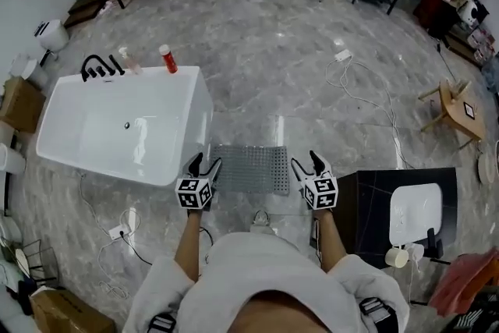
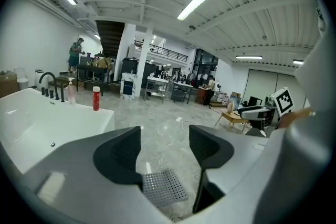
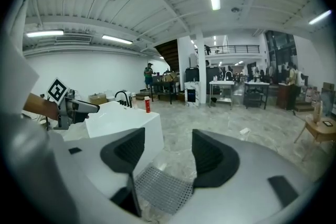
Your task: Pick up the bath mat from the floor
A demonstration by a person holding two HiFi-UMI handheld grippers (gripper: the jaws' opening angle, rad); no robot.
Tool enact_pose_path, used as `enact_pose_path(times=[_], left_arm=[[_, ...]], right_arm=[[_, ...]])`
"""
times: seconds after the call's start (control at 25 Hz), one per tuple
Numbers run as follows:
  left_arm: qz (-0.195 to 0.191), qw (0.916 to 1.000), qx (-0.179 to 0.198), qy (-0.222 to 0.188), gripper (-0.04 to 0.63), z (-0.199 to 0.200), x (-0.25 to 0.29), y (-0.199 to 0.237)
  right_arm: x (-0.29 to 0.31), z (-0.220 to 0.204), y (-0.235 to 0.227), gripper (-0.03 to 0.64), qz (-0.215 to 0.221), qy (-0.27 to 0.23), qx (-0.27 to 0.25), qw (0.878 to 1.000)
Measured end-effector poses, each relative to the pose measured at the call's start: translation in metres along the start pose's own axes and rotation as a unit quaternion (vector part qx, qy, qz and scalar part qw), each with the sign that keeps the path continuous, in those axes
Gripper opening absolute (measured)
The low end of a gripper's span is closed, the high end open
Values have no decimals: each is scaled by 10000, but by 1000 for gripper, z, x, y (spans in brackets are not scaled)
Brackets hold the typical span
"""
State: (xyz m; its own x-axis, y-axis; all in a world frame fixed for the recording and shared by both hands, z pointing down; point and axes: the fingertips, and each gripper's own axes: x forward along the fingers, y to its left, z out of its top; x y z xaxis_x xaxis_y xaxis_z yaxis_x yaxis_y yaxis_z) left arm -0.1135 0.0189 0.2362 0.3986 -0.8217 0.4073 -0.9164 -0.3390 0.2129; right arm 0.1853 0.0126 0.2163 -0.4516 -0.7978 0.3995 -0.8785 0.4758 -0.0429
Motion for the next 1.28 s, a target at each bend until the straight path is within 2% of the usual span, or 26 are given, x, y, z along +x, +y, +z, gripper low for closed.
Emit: enact_pose_path(times=[0.28, 0.48, 0.68, 0.8, 1.08, 1.28], left_arm=[[129, 9987, -171, 464, 298, -30, 33, 13], [190, 9969, -185, 739, 298, -58, 55, 47], [42, 9926, -275, 1186, 298, -112, 80, 84], [-74, 9889, -273, 1456, 298, -142, 104, 105], [-210, 9845, -359, 1703, 298, -190, 146, 122], [-265, 9778, -585, 1994, 298, -247, 169, 133]], right_arm=[[50, -26, -7, 289, 258, 450, 116, 9986], [86, -57, -8, 288, 231, 726, 234, 9968], [107, -116, 0, 290, 82, 1281, 349, 9911], [125, -146, 3, 288, -16, 1447, 560, 9879], [157, -205, -6, 290, -175, 1726, 732, 9821], [178, -262, -14, 290, -186, 1978, 866, 9762]])
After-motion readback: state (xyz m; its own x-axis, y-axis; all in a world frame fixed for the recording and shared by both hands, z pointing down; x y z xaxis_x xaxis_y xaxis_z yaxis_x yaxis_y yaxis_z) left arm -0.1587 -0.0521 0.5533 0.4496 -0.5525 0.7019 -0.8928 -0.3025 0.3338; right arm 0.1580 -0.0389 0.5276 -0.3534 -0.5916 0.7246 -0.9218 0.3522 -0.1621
